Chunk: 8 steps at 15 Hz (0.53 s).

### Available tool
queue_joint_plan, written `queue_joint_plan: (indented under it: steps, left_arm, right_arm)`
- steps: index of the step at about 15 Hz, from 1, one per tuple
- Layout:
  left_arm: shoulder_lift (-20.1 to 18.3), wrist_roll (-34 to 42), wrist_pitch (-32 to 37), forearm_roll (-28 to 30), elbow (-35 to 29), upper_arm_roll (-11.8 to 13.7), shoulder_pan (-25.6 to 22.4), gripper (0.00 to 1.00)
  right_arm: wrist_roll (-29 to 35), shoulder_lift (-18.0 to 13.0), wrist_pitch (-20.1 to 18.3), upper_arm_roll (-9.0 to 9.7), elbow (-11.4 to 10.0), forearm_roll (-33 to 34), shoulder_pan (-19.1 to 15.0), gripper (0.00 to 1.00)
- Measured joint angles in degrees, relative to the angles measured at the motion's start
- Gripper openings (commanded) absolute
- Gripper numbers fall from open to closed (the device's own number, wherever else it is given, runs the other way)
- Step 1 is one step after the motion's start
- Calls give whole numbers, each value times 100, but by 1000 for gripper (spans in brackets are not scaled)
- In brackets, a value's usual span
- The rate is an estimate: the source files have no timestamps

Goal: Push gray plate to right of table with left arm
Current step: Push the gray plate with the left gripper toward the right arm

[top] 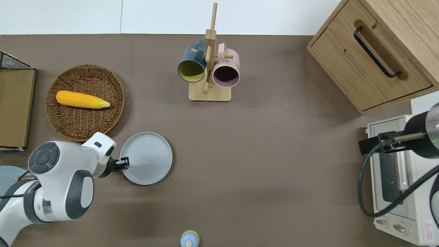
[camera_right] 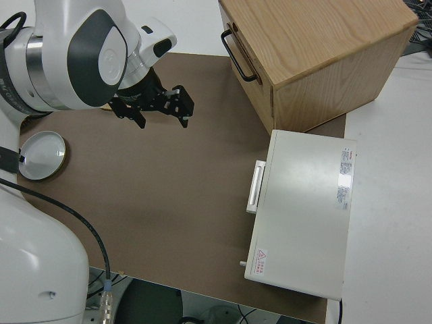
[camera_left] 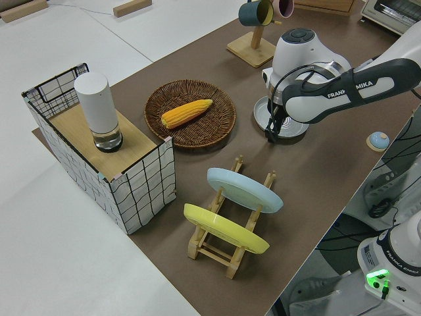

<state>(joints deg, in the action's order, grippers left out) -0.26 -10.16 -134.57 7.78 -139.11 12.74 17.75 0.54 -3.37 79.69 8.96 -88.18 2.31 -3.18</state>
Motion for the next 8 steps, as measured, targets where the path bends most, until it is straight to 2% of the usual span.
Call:
queue_joint_plan:
  steps: [6, 8]
  left_arm:
    - [1, 0, -74, 173, 21, -33, 0, 0]
    - [6, -1, -81, 338, 20, -167, 0, 0]
  right_arm:
    - [0, 0, 0, 0, 0, 0, 0, 996]
    - [0, 0, 0, 0, 0, 0, 0, 996]
